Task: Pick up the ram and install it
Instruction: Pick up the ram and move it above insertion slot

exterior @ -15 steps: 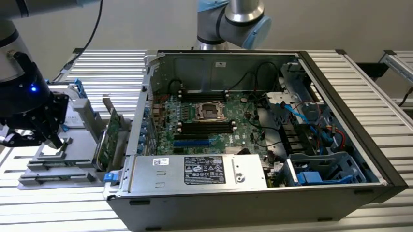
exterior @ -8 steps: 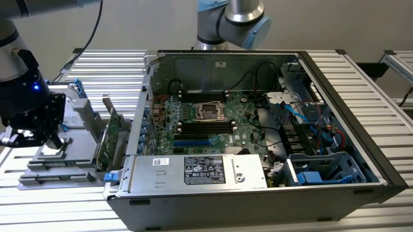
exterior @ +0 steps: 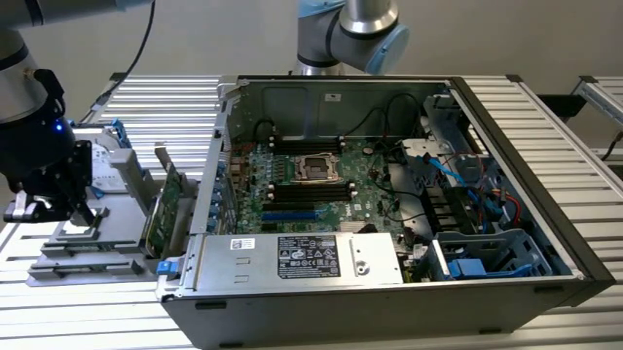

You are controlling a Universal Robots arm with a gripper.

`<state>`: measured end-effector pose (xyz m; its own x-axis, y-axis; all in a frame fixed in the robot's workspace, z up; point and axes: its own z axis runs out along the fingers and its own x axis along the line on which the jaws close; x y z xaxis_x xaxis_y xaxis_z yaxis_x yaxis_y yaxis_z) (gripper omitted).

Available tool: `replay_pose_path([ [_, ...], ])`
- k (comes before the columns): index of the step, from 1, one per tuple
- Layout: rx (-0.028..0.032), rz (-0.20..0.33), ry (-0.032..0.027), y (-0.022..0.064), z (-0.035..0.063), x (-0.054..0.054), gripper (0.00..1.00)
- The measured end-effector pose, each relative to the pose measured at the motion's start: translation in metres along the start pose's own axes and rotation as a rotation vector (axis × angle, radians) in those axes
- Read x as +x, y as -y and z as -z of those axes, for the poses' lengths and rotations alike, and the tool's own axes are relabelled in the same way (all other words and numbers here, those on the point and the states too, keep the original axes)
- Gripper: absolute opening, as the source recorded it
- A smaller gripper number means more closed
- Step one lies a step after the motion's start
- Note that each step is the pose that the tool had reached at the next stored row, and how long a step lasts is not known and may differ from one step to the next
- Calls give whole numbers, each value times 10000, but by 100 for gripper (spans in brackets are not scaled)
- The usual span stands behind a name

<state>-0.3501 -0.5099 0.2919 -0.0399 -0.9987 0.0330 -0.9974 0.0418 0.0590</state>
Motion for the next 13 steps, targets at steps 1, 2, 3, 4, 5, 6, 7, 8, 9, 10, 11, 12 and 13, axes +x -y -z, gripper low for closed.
replay_pose_path([
  [1,6,179,-10,0,0,0,11],
  [2,12,359,-21,0,0,0,11],
  [3,15,488,-31,-5,0,-1,11],
  [4,16,517,-36,-7,1,-1,11],
  [5,17,517,-36,-7,0,0,11],
  [6,17,518,-37,-6,1,0,12],
  [7,17,519,-37,-6,0,0,16],
  [8,18,519,-36,-6,0,0,23],
  [9,18,519,-36,-6,0,0,23],
  [10,18,519,-36,-7,-1,0,23],
  [11,22,519,-37,-18,-3,1,30],
  [12,49,518,-36,-48,-11,3,30],
  [13,71,520,-36,-78,-23,8,30],
])
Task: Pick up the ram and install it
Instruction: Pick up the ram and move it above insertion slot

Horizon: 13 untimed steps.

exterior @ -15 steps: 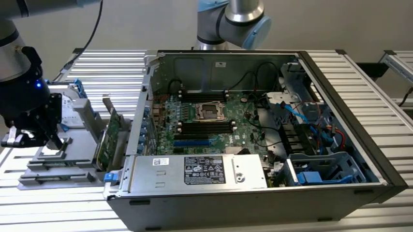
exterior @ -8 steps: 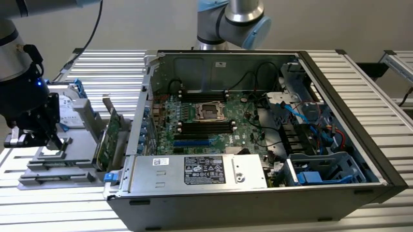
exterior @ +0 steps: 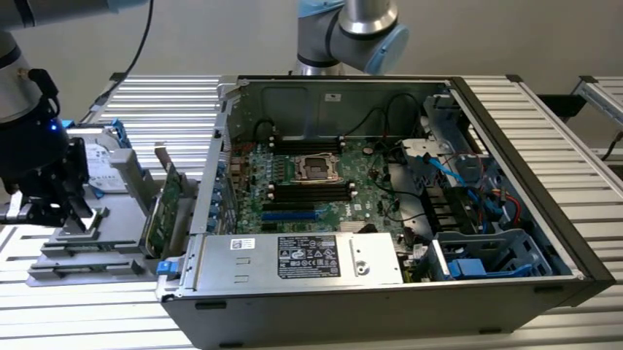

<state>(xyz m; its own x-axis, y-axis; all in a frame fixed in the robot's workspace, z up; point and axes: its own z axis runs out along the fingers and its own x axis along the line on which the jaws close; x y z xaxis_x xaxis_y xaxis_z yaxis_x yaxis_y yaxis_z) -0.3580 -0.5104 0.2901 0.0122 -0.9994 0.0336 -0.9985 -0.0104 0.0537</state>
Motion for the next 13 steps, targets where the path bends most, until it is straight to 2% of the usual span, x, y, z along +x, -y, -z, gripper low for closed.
replay_pose_path([
  [4,3,27,-1,-62,-59,38,30],
  [13,-37,174,21,-109,-227,137,30],
])
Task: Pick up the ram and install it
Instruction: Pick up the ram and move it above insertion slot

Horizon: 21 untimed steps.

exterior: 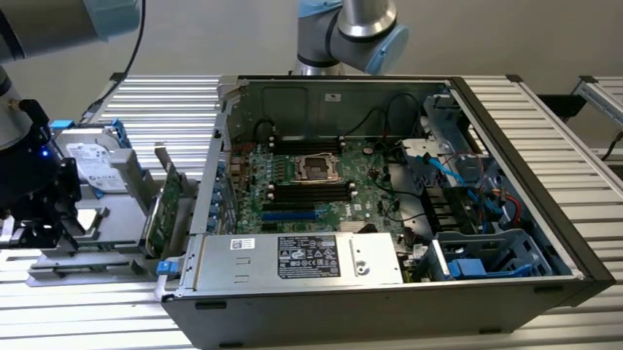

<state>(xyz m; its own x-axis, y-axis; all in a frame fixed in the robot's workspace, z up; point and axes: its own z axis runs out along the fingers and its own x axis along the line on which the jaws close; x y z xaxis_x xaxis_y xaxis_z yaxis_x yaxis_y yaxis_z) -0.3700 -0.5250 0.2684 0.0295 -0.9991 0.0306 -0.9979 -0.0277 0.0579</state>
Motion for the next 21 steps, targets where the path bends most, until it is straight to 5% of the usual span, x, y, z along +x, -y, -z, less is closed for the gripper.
replay_pose_path([
  [6,-36,242,28,-10,-113,49,30],
  [21,22,787,107,-121,-393,62,30],
])
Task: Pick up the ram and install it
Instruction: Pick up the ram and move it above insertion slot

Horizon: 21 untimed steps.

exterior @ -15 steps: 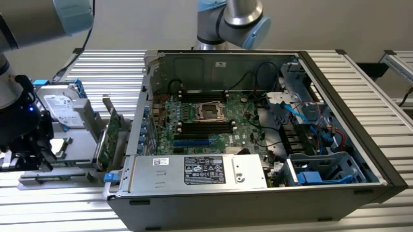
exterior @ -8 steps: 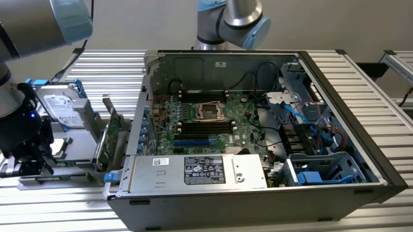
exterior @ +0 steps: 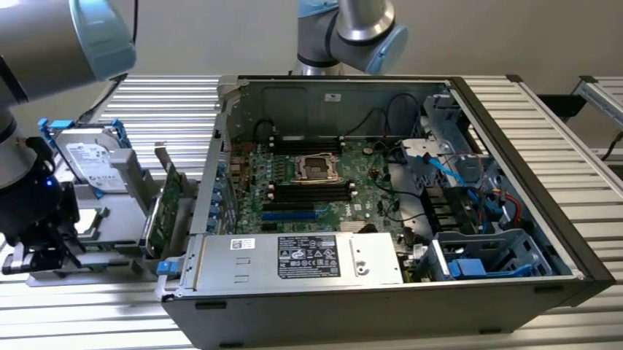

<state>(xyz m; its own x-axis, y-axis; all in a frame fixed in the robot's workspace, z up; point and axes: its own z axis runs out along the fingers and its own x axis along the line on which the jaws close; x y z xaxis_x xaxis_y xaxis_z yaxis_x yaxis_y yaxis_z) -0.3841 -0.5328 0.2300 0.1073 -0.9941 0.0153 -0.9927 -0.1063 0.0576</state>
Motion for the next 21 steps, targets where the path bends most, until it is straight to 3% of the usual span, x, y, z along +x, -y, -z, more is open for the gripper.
replay_pose_path([
  [7,27,104,-5,0,-127,-4,30],
  [15,38,107,57,10,-269,-45,30],
  [21,37,-181,72,8,-304,-56,30],
])
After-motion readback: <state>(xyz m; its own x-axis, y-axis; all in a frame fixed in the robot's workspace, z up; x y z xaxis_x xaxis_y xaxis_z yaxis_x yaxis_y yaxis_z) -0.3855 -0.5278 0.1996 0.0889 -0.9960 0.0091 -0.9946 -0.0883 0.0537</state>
